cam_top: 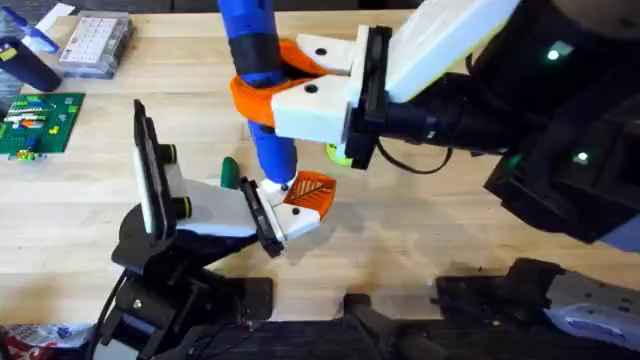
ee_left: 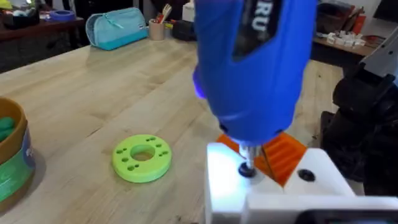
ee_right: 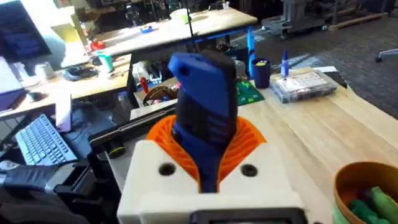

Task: Pick up the gripper from the table and insert it into the empty holder that is missing its gripper. Then pick up a screw, insert it into the mounting hole, and use the screwdriver to tighten it. Finally, clean up the table by picking up the vegetable and placing it into the bucket.

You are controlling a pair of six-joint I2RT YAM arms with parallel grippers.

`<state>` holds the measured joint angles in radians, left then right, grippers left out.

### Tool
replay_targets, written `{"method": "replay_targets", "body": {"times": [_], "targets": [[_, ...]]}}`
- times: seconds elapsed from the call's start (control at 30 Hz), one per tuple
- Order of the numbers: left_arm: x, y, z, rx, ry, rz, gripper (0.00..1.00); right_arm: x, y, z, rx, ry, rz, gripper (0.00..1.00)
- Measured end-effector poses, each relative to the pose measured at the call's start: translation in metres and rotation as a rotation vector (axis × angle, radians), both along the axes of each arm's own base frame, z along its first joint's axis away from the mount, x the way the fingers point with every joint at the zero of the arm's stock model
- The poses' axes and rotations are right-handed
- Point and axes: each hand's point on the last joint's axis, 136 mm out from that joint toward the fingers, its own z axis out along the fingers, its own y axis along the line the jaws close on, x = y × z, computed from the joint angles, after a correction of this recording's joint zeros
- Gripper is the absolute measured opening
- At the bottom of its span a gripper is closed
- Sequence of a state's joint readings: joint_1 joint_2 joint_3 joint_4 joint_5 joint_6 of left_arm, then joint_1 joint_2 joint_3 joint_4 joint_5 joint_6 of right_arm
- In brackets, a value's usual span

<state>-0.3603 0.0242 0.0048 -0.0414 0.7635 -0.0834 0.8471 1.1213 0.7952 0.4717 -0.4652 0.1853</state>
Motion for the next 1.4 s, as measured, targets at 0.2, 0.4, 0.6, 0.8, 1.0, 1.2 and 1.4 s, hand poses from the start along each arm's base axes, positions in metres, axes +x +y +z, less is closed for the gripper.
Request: {"method": "replay_targets", "body": {"times": [0.2,0.4,0.6,0.8,1.0,1.2,1.4], "targets": [[0.0000,0.0000,-0.0001,0.000,0.000,0.000,0.012,0.0000,0.0000,-0.0002,-0.004,-0.013,-0.001,0.091],[0.0000,0.0000,0.0000,0.000,0.000,0.000,0.012,0.0000,0.0000,-0.0002,-0.004,-0.013,-0.001,0.091],[0.0000,0.0000,0.0000,0.000,0.000,0.000,0.012,0.0000,0.0000,-0.0002,-0.004,-0.013,-0.001,0.092],[0.0000,0.0000,-0.0003,0.001,0.001,0.000,0.012,0.0002,0.0002,-0.0029,-0.013,-0.005,-0.001,0.092],[-0.0002,0.0000,-0.0014,0.002,0.006,-0.001,0.012,0.0005,0.0005,-0.0053,-0.020,0.001,-0.001,0.092],[-0.0001,0.0000,-0.0015,0.000,0.013,0.000,0.012,0.0004,0.0005,-0.0057,-0.022,0.002,-0.001,0.092],[-0.0001,0.0000,-0.0011,-0.001,0.011,0.000,0.012,0.0004,0.0005,-0.0047,-0.019,-0.004,-0.001,0.091]]}}
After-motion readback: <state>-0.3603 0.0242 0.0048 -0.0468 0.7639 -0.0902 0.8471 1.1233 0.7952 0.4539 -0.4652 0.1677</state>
